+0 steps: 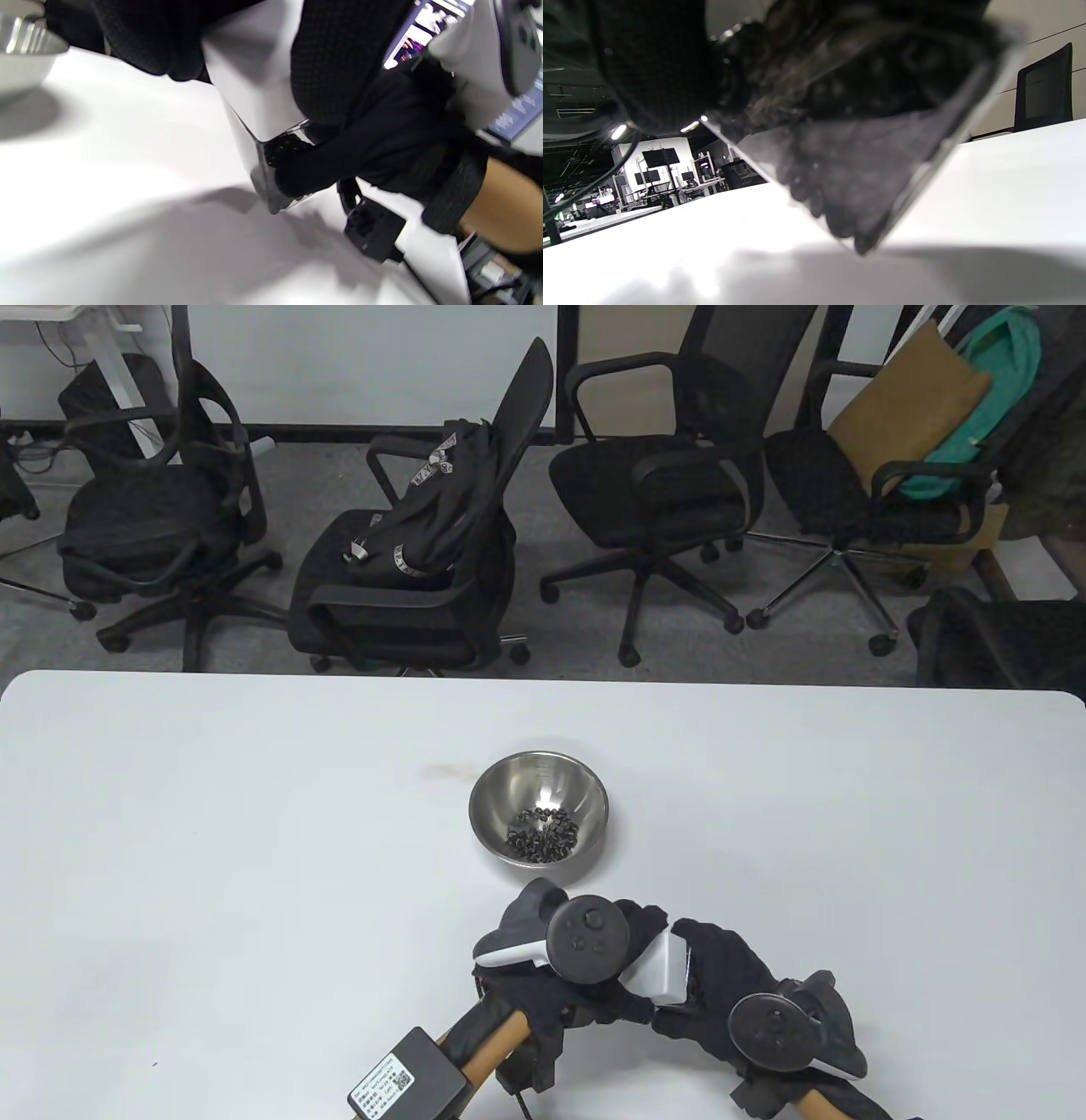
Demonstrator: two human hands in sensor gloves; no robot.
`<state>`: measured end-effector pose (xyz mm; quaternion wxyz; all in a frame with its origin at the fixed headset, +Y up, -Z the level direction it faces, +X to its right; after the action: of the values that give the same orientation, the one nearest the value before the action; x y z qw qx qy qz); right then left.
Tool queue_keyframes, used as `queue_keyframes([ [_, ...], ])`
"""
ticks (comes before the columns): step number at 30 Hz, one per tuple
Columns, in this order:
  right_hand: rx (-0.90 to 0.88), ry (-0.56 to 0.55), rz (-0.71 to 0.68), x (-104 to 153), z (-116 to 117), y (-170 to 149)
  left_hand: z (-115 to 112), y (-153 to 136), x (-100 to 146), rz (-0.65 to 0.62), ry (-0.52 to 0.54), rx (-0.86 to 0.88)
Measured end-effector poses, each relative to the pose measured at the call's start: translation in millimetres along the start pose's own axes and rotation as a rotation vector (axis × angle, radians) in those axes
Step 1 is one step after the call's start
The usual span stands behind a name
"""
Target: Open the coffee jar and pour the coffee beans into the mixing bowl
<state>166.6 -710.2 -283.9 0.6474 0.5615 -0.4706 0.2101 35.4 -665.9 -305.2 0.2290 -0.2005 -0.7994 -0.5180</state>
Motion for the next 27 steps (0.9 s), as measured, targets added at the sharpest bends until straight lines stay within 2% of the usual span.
queue_keyframes([
  [3, 0.001, 0.0, -0.005, 0, 0, 1, -1, 4, 1, -0.01, 0.007, -0.043],
  [7, 0.009, -0.018, 0.006, 1, -3, 0, -2, 1, 3, -0.004, 0.001, 0.006],
  [10, 0.025, -0.033, 0.012, 1, -4, 0, 2, -8, 8, 0.048, 0.102, 0.133],
  [12, 0.041, -0.036, 0.018, 1, -4, 0, 2, -18, 11, 0.148, 0.159, 0.252],
  [13, 0.056, -0.04, 0.022, 2, -4, 1, -1, -26, 13, 0.244, 0.183, 0.33],
  [16, 0.098, -0.041, 0.023, 2, -4, 3, -13, -33, 11, 0.304, 0.124, 0.449],
  [18, 0.1, -0.042, 0.018, 2, -3, 4, -17, -35, 8, 0.31, 0.122, 0.479],
  [27, 0.124, -0.015, -0.008, 2, 2, 7, -28, -32, 7, 0.258, 0.11, 0.473],
])
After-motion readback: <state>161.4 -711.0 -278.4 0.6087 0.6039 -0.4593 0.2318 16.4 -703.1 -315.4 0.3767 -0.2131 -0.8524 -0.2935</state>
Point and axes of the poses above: the tracker on the back of each hand, its own y axis roughly to the thumb side, its own x axis roughly from the fingertips to the wrist, z = x × y, the point moved 5 cm from there along -x, roughly from the wrist to the fingertips, and after that the axes turned 1 degree about y, right-handed, at the moved point
